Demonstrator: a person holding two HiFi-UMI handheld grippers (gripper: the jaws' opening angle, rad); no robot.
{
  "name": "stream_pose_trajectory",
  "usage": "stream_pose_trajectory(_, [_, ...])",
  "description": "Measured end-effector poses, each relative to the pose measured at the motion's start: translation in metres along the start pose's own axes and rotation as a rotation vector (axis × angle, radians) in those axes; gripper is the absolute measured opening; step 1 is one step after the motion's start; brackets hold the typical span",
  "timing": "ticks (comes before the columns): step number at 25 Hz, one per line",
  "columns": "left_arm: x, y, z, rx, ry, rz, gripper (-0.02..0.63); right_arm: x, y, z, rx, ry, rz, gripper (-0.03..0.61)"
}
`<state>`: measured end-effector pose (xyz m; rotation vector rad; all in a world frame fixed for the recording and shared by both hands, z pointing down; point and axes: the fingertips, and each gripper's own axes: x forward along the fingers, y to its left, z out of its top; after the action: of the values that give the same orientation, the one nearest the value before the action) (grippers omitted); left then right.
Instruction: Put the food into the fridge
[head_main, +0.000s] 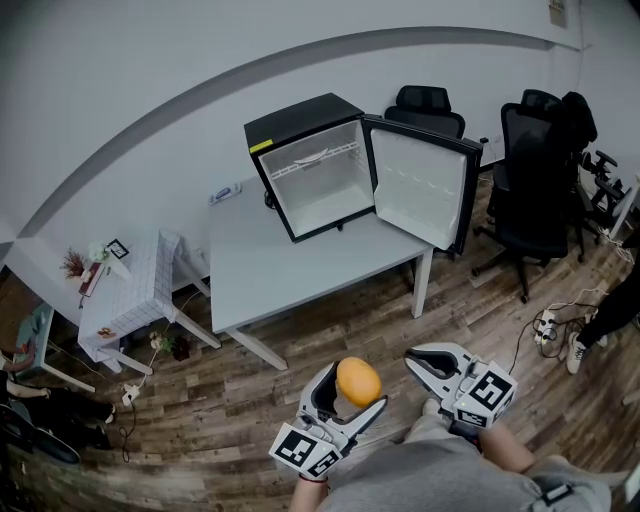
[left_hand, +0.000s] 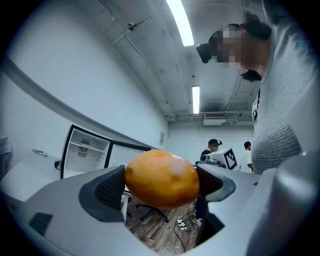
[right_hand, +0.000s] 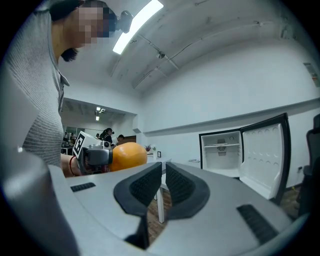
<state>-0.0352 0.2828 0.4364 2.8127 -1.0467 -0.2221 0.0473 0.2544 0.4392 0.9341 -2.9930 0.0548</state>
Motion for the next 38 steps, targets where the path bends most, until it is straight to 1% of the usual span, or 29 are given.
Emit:
stream_pose_trajectory(8, [-0.002, 0.007, 0.0, 0.0, -0.005, -0.01, 0.459, 0.009, -0.001, -0.001, -0.014, 0.012, -0.014, 0.015])
stream_pose_trajectory(16, [-0.001, 0.021, -0.005, -0.02, 0.015, -0.011, 0.459, 0.017, -0.009, -0.006, -0.044, 0.028, -0.051, 0.015])
stream_pose_trajectory(23, [0.008, 0.041, -0.008, -0.024, 0.021, -0.001, 0.459, 0.033, -0.024, -0.015, -0.032, 0.051, -0.05, 0.015])
stream_pose_trajectory(29, [0.032, 0.077, -0.002, -0.023, 0.015, 0.02, 0.459, 0.063, -0.072, -0.004, -0.049, 0.028, -0.086, 0.015])
stream_pose_trajectory(34, [0.065, 0.119, 0.002, -0.02, 0.024, 0.032, 0.459, 0.098, -0.114, 0.003, -0.055, 0.016, -0.04, 0.015])
stream_pose_trajectory(38, [0.098, 0.154, 0.008, -0.011, 0.032, 0.024, 0.459, 0.128, -0.151, 0.003, -0.049, 0.022, -0.032, 0.015])
